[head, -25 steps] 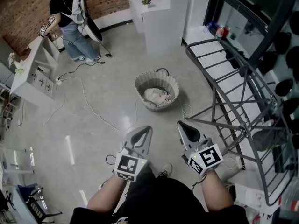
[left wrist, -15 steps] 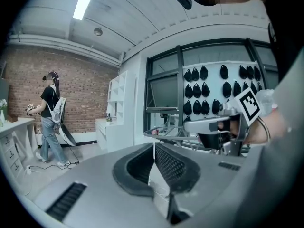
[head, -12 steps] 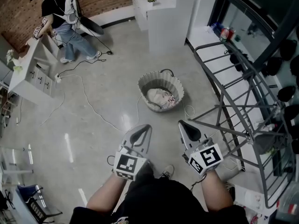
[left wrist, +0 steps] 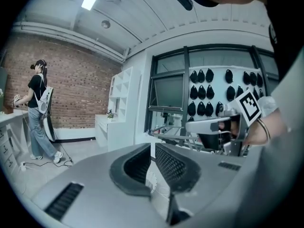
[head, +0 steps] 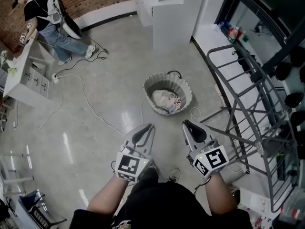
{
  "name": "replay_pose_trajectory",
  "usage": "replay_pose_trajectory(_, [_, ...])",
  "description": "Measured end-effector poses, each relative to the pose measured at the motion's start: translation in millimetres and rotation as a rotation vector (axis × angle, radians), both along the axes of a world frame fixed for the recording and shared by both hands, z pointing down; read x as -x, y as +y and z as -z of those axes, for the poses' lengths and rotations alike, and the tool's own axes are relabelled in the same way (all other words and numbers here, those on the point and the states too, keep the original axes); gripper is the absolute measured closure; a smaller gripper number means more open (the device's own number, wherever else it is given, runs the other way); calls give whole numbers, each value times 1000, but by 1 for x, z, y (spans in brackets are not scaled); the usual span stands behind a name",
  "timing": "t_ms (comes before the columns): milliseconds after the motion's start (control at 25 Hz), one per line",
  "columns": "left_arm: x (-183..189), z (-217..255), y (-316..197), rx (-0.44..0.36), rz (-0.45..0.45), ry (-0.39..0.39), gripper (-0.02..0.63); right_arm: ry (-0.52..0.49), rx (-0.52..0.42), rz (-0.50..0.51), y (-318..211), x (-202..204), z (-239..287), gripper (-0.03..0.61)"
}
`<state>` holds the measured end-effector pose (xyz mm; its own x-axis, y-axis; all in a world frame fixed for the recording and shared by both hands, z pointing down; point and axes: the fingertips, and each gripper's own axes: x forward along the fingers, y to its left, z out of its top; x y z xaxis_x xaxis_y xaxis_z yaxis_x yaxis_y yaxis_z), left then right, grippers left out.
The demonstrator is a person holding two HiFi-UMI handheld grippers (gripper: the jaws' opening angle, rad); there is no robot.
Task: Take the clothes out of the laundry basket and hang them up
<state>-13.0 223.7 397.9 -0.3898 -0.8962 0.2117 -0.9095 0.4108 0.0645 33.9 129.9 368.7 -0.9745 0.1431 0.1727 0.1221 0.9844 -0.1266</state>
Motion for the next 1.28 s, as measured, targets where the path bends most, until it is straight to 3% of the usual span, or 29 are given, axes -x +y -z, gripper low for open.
replay_pose_trajectory(200, [39,-4,3,-3,-22,8,583,5,5,-22,4,37,0,474])
replay_pose_trajectory(320, [58,-7,4,-4,-50,10,438,9,1,-39,6,57,-3,440])
replay_pose_trajectory(520, [78,-7,9,-7,-83,-15,362,-1,-11,-58,14,79,0,376])
replay_pose_trajectory(840, [95,-2,15,-10,-78,-34,347,-1,-20,-38,17,99,0,331])
replay_pose_trajectory(1280, [114,3,-18,2,-12,-43,344,-20,16,22,-27,131,-7,324])
